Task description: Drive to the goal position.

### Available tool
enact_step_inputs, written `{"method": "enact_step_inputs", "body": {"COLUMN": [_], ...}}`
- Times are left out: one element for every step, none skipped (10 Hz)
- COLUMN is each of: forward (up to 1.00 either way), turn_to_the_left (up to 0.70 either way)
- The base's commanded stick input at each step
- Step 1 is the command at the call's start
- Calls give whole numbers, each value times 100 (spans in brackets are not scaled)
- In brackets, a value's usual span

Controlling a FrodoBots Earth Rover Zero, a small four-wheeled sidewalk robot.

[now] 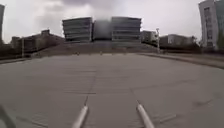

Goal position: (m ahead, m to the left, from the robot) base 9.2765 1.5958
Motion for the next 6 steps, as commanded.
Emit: {"method": "enact_step_inputs", "body": {"forward": [100,100,100,100,100,100], "turn_to_the_left": [0,0,0,0,-3,-27]}}
